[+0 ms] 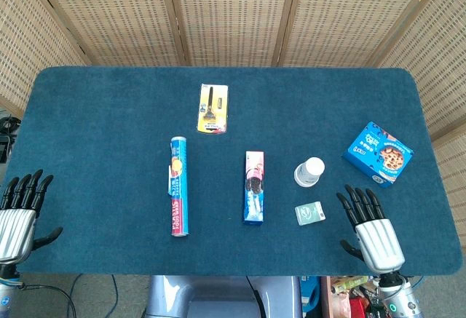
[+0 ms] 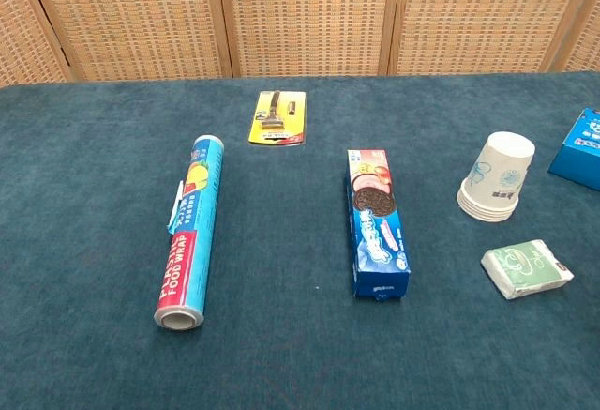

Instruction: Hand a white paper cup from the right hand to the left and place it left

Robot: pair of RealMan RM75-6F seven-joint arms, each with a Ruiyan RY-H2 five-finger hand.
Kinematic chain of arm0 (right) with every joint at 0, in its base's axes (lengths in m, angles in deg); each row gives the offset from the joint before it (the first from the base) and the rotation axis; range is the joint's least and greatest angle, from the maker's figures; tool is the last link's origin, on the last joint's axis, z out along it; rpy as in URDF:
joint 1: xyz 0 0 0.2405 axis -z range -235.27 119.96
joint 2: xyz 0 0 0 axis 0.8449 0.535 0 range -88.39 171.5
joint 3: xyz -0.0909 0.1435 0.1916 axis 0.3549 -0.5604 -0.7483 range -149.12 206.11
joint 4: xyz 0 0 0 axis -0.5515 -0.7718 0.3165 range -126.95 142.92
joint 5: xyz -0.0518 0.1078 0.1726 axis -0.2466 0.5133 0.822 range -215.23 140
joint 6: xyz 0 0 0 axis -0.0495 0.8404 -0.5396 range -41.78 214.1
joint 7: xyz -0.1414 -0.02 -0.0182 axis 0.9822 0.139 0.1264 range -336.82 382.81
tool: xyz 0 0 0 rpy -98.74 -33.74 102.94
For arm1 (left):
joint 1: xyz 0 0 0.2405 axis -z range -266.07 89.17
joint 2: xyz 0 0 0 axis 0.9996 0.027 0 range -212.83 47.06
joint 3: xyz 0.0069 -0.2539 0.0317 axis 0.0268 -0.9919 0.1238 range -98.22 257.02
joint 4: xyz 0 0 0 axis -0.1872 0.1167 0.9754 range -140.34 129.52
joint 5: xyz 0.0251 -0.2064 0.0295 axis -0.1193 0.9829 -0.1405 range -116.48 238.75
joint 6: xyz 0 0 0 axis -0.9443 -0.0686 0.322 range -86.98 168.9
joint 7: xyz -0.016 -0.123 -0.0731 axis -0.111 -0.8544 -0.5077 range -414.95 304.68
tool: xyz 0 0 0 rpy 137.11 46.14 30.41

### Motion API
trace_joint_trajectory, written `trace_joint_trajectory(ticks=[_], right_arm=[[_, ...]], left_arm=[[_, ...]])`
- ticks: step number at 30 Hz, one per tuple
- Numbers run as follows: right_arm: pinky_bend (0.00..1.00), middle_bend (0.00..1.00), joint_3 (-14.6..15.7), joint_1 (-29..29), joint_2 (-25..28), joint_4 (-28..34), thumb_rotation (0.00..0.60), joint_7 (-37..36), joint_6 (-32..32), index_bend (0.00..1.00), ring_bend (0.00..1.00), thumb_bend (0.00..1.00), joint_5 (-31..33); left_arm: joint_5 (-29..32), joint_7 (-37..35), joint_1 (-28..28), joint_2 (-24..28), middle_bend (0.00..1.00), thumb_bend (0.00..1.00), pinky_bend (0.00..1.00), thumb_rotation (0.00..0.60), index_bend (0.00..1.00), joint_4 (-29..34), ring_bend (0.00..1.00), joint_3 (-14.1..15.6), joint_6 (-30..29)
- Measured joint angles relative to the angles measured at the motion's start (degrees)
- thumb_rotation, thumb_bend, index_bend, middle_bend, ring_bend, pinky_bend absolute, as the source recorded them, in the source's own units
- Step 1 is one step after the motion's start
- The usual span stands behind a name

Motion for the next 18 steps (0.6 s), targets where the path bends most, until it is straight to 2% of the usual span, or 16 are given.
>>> trace_joint_trajectory(ticks=[18], right_arm=[[0.0,0.0,0.2,0.1,0.5,0.9,0.6,-0.9,0.2,0.03,0.0,0.09,-0.4]], left_arm=[[0.2,-0.6,0.0,0.6,0.0,0.09,0.0,0.6,0.0,0.5,0.0,0.1,0.3]])
